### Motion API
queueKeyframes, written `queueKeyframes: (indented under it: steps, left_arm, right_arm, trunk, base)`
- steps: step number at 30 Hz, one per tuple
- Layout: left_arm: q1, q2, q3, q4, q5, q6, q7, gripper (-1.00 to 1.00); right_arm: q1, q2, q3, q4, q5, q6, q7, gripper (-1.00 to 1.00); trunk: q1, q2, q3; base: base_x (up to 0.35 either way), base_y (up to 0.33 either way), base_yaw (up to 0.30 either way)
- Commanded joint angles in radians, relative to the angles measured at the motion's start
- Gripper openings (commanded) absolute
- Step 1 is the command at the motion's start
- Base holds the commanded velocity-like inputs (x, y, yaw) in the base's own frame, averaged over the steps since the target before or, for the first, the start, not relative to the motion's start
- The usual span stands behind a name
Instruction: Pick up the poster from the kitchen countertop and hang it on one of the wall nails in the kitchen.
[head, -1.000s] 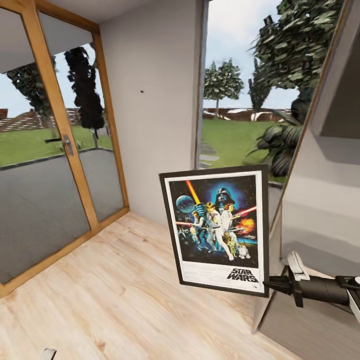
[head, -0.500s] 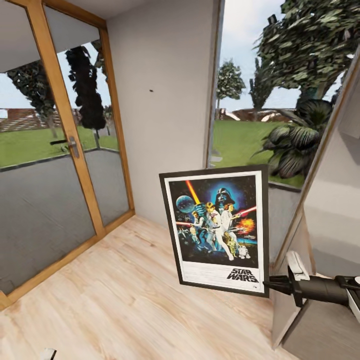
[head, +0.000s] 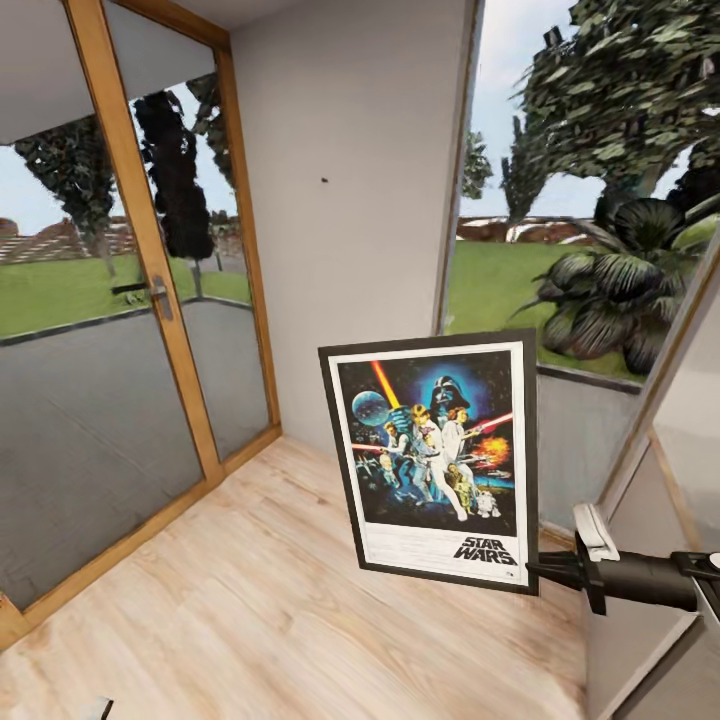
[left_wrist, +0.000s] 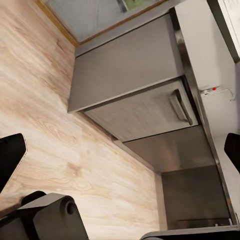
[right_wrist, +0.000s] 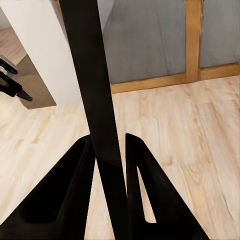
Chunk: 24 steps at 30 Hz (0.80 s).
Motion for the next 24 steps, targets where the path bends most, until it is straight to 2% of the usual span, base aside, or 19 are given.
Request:
queueKeyframes:
  steps: [1,19,24]
  left_arm:
    - [-0.001,0.0,-0.008,-0.001,0.007,0.006,-0.002,1.0]
    - [-0.001,0.0,-0.008,-0.001,0.007,0.006,-0.002,1.0]
    - [-0.001,0.0,-0.008,-0.001,0.007,0.006,-0.002,1.0]
  right_arm:
    - [-0.001,0.0,0.0,0.0,-0.002,0.013,0.005,-1.0]
    - [-0.001,0.0,0.001,0.0,-0.002,0.013,0.005,-1.0]
    - [-0.001,0.0,0.001,0.0,-0.002,0.013,0.005,-1.0]
  trunk:
    - [0.001,-0.002,-0.002]
    - [0.001,-0.002,-0.002]
    - [0.001,-0.002,-0.001]
  base:
    - [0.182,0.317,0.0]
    - [0.154,0.327,0.0]
    - [0.14,0.332,-0.082]
